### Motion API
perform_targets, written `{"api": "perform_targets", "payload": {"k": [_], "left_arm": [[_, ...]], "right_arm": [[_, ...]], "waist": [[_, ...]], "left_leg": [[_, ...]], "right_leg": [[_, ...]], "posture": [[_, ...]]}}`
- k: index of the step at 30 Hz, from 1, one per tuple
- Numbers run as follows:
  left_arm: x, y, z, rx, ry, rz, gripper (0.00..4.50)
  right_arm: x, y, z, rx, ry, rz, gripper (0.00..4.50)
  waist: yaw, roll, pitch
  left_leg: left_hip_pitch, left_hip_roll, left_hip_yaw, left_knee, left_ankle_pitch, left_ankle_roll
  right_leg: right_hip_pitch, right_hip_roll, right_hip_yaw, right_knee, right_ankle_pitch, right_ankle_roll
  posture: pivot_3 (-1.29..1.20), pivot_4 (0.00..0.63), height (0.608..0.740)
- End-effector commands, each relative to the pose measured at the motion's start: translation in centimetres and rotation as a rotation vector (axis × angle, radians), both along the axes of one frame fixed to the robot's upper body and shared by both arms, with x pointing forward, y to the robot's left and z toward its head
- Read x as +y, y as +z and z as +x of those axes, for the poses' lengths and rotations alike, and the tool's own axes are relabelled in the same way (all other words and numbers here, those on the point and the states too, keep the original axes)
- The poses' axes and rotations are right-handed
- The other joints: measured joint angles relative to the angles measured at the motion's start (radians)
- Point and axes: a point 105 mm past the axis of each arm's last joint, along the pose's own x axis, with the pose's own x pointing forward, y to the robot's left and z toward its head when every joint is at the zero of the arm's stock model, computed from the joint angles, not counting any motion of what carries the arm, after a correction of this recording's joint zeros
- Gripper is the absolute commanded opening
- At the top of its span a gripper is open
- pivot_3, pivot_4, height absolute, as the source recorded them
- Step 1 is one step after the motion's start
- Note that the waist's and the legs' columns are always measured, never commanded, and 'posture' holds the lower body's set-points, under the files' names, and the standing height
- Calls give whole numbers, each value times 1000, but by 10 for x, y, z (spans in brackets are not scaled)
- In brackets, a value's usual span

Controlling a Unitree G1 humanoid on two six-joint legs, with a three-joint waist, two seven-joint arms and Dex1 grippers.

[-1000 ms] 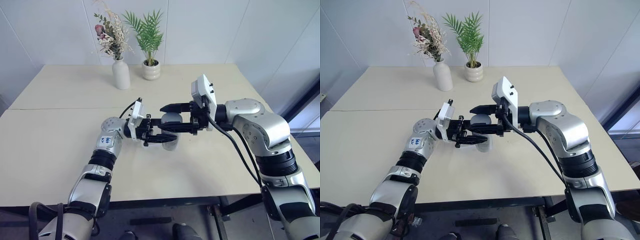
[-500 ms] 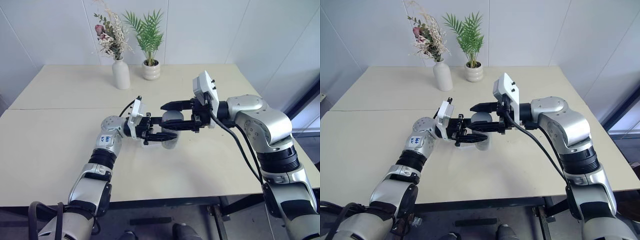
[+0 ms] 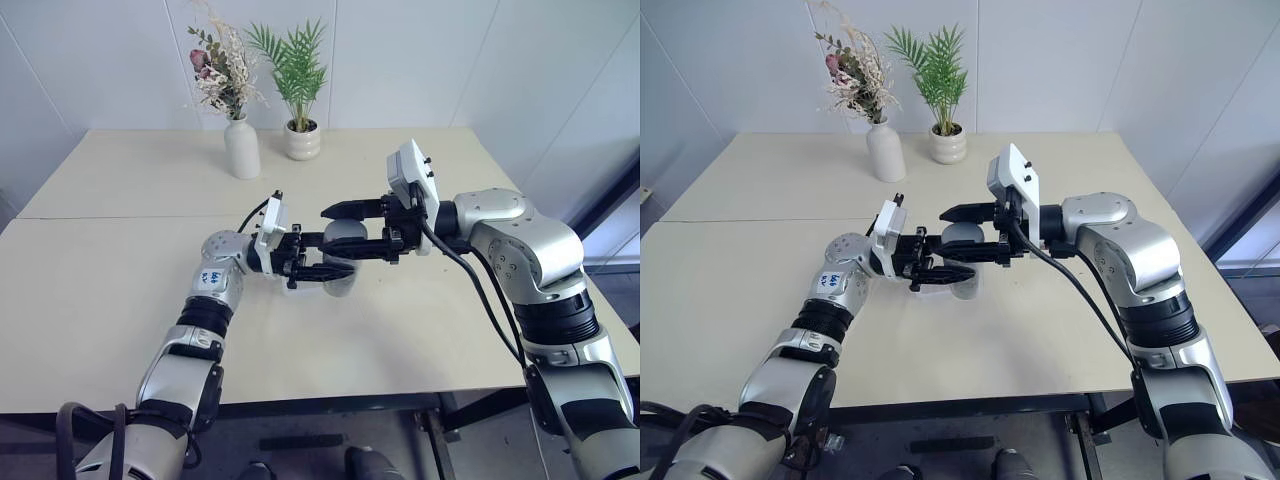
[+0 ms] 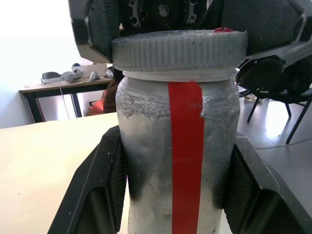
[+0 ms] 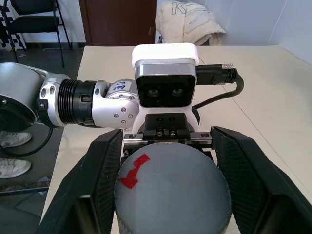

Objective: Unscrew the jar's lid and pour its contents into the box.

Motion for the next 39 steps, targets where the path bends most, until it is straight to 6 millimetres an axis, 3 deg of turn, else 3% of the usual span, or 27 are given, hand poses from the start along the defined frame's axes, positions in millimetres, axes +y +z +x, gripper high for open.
{"api": "perform_targets", "payload": {"k": [1,15,20,25,27,34,39], "left_arm": [[-3,-27,-10,41,-96,121,2135],[-11,-17,-8,31,-108,87,2135],[-8,6,-5,-19,-80,31,2135],[5,32,3,-60,14,-28,2135],[17,40,7,-72,74,-41,2135],[50,47,14,-62,237,-57,2135],[75,50,22,-21,385,-107,2135]], "right_arm": [[-13,63,-14,-222,-12,160,2562],[-13,63,-19,-207,30,176,2562],[-25,63,-11,-224,-58,179,2562],[-56,59,2,-235,-253,181,2562],[-79,51,8,-228,-375,177,2562],[-122,21,8,-160,-632,166,2562],[-129,-42,13,-44,-770,145,2562]], "waist": [[0,0,0],[0,3,2],[1,3,2],[1,3,2],[3,3,2],[0,3,2],[0,3,2]], "left_leg": [[0,0,0,0,0,0],[0,0,0,0,0,0],[0,0,0,0,0,0],[0,0,0,0,0,0],[0,0,0,0,0,0],[0,0,0,-1,0,0],[1,0,0,0,0,0]], "right_leg": [[0,0,0,0,0,0],[0,0,0,0,0,0],[0,0,0,0,0,0],[0,0,0,0,0,0],[0,0,0,-1,0,0],[0,0,1,0,0,0],[1,0,1,0,0,0]], "posture": [[0,150,740],[0,150,740],[0,150,740],[0,150,740],[0,150,740],[0,150,740],[0,150,740]]}}
